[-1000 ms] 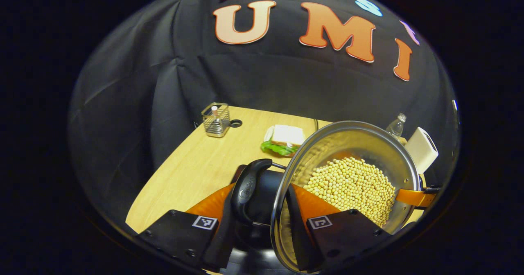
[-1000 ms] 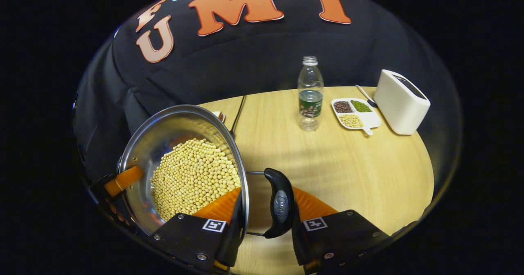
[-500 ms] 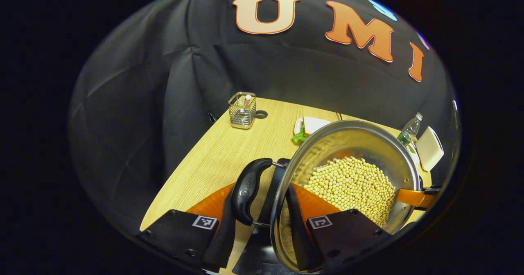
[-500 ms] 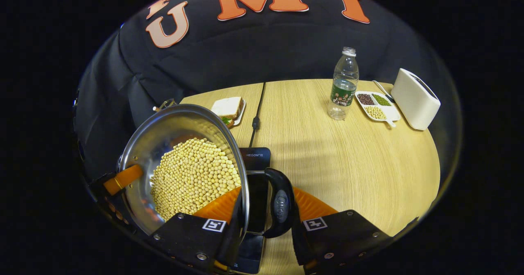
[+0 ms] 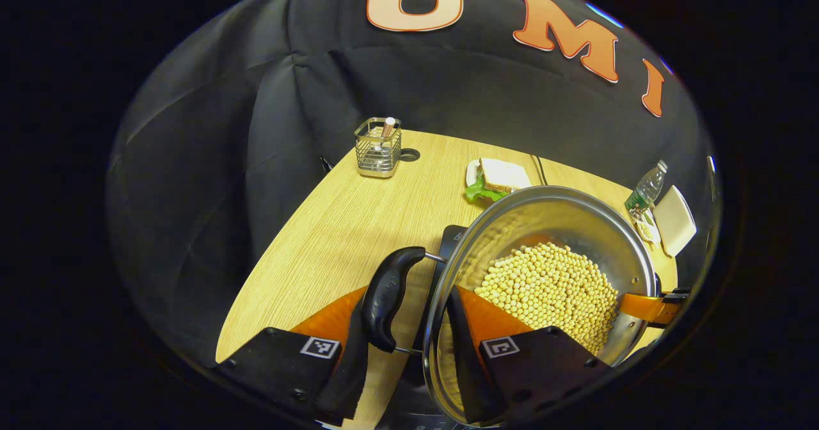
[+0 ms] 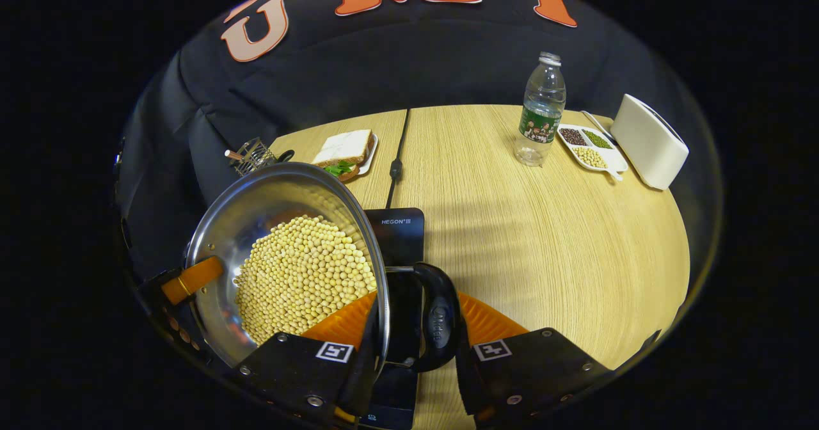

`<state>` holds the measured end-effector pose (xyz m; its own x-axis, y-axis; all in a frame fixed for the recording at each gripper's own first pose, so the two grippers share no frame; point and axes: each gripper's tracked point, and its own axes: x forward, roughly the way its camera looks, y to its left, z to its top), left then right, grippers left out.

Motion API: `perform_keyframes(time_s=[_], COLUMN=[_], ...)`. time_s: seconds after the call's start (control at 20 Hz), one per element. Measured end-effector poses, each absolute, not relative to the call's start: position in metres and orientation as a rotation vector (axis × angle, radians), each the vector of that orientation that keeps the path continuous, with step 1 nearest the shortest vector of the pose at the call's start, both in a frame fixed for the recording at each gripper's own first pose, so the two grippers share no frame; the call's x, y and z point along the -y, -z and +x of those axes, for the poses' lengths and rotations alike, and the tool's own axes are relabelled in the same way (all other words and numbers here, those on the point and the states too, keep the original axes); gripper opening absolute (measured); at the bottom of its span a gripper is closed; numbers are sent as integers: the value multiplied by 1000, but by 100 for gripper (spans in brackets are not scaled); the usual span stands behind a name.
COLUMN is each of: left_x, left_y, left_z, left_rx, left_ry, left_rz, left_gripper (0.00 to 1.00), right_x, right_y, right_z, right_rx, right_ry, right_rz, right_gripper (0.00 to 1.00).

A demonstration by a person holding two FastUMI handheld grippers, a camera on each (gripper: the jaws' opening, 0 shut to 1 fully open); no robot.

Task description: First push the handle of the pot to place it horizontally, then grasp the pot with both hands and set it on the induction cooktop.

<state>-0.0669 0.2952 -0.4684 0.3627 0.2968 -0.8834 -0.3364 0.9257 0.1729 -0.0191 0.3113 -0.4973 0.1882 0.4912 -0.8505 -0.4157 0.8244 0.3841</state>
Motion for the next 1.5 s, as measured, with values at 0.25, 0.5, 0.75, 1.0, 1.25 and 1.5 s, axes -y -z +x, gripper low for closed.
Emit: perform_keyframes(time_s=[0.25,0.5,0.75,1.0,1.25,1.5], left_x=[-296,-295,-293,-284,-276,-265], left_y=[477,477,478,469,430,380], left_z=[-54,-56,-59,-63,-92,-102], left_rx=[-1137,-1142,-1134,-1117,-1083,-1016], left_ry=[-391,-383,-365,-347,-378,-459], left_rz=[-35,-38,-14,33,39,87], left_gripper=[65,66,70,77,79,90], right_x=[-312,-312,-312,-310,-297,-284], right_y=[497,492,496,483,467,454], right_z=[-20,-15,-13,-4,9,7], right_rx=[-1234,-1208,-1187,-1106,-1050,-1007], right_ry=[-629,-634,-647,-676,-698,-745], right_rz=[79,64,56,50,81,114], right_gripper=[54,58,60,65,68,70])
